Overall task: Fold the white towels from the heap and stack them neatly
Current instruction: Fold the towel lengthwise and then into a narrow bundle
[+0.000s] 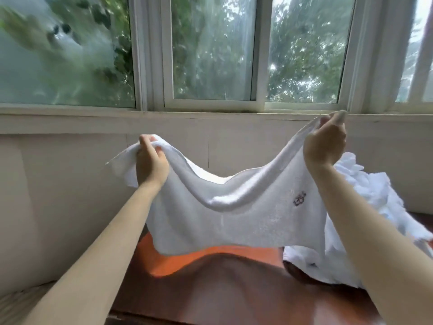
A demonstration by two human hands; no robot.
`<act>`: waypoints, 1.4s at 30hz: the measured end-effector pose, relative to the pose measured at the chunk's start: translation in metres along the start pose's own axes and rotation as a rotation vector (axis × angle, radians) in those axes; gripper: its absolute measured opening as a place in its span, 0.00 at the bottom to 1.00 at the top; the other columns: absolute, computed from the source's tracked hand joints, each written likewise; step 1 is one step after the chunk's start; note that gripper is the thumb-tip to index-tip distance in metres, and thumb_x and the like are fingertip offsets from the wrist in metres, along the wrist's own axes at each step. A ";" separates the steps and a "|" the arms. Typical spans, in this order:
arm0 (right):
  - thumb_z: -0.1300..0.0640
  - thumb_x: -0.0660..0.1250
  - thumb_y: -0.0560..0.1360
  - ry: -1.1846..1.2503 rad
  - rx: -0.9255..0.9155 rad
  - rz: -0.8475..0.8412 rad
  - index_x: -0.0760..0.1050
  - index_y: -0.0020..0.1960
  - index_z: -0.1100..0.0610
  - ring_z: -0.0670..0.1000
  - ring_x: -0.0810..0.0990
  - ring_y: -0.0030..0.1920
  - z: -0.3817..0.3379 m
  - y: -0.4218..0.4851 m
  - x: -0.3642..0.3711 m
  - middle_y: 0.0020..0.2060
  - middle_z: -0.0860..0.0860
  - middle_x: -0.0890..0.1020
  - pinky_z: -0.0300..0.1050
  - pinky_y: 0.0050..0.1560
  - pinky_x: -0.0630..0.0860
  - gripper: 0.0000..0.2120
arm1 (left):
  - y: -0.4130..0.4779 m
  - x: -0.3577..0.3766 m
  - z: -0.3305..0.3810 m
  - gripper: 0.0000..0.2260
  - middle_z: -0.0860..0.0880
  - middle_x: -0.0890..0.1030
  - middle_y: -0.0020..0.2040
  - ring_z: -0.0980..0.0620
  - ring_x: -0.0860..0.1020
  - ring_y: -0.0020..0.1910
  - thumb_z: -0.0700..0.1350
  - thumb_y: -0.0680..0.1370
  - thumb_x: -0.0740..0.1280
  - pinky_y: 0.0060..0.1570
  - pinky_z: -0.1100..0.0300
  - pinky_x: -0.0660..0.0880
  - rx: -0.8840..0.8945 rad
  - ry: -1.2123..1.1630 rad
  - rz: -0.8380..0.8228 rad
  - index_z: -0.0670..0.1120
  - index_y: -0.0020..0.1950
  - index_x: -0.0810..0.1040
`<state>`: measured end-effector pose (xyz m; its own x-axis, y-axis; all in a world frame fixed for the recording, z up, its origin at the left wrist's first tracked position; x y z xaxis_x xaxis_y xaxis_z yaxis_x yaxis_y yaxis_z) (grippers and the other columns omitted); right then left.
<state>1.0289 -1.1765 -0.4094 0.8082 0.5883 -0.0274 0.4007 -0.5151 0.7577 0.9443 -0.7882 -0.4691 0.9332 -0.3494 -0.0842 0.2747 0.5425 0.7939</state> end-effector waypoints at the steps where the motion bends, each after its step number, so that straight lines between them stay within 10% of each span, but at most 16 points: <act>1: 0.61 0.53 0.80 0.040 -0.016 0.036 0.67 0.60 0.66 0.62 0.77 0.51 -0.007 -0.002 -0.008 0.51 0.62 0.78 0.48 0.45 0.66 0.12 | 0.000 -0.005 0.014 0.08 0.38 0.77 0.51 0.39 0.75 0.51 0.36 0.79 0.56 0.47 0.53 0.68 0.043 -0.018 0.030 0.37 0.57 0.67; 8: 0.61 0.50 0.78 0.112 -0.133 0.343 0.70 0.56 0.66 0.58 0.77 0.51 -0.036 0.026 -0.064 0.49 0.58 0.79 0.49 0.54 0.67 0.14 | 0.012 -0.042 0.077 0.12 0.34 0.75 0.54 0.35 0.74 0.52 0.35 0.75 0.60 0.53 0.49 0.66 0.243 0.067 0.268 0.32 0.58 0.69; 14: 0.61 0.53 0.78 0.015 -0.162 0.137 0.70 0.54 0.67 0.64 0.73 0.52 0.025 0.037 -0.009 0.51 0.64 0.77 0.54 0.58 0.65 0.12 | 0.025 -0.013 0.016 0.17 0.35 0.75 0.59 0.35 0.73 0.56 0.35 0.74 0.61 0.53 0.47 0.69 0.044 0.082 0.127 0.37 0.62 0.67; 21: 0.74 0.61 0.68 -0.411 -0.107 -0.434 0.71 0.57 0.72 0.68 0.72 0.53 0.155 -0.076 0.110 0.51 0.71 0.74 0.58 0.56 0.64 0.17 | -0.084 0.107 -0.162 0.36 0.34 0.66 0.71 0.36 0.70 0.66 0.46 0.81 0.61 0.62 0.51 0.67 -0.545 0.389 -0.764 0.42 0.77 0.39; 25: 0.71 0.65 0.69 -0.363 -0.171 -0.685 0.75 0.51 0.67 0.66 0.76 0.48 0.182 -0.193 0.149 0.46 0.66 0.77 0.58 0.51 0.69 0.10 | -0.211 0.127 -0.230 0.31 0.42 0.54 0.78 0.43 0.57 0.76 0.57 0.82 0.52 0.72 0.50 0.56 -0.565 0.626 -1.067 0.45 0.79 0.44; 29: 0.57 0.58 0.78 -0.481 -0.249 -1.023 0.73 0.50 0.59 0.60 0.74 0.53 0.227 -0.292 0.170 0.50 0.56 0.77 0.52 0.53 0.68 0.07 | -0.235 0.128 -0.244 0.26 0.50 0.50 0.79 0.49 0.49 0.78 0.60 0.81 0.45 0.74 0.46 0.49 -0.320 0.853 -0.955 0.54 0.78 0.52; 42: 0.57 0.58 0.77 -0.503 -0.239 -1.010 0.73 0.51 0.60 0.59 0.71 0.55 0.251 -0.280 0.227 0.54 0.57 0.76 0.51 0.55 0.69 0.08 | -0.224 0.146 -0.264 0.28 0.49 0.48 0.79 0.49 0.46 0.78 0.62 0.80 0.44 0.74 0.46 0.47 -0.265 0.943 -0.928 0.54 0.78 0.51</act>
<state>1.2082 -1.0555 -0.7914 0.2675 0.3220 -0.9082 0.9144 0.2124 0.3446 1.0800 -0.7591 -0.8179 0.1525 -0.0692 -0.9859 0.8227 0.5617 0.0878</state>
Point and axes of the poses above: each hand's wrist, its own y-axis towards the middle knuckle, its own x-axis out of the palm, z = x × y, the point moved 7 cm from there along y, towards the middle knuckle
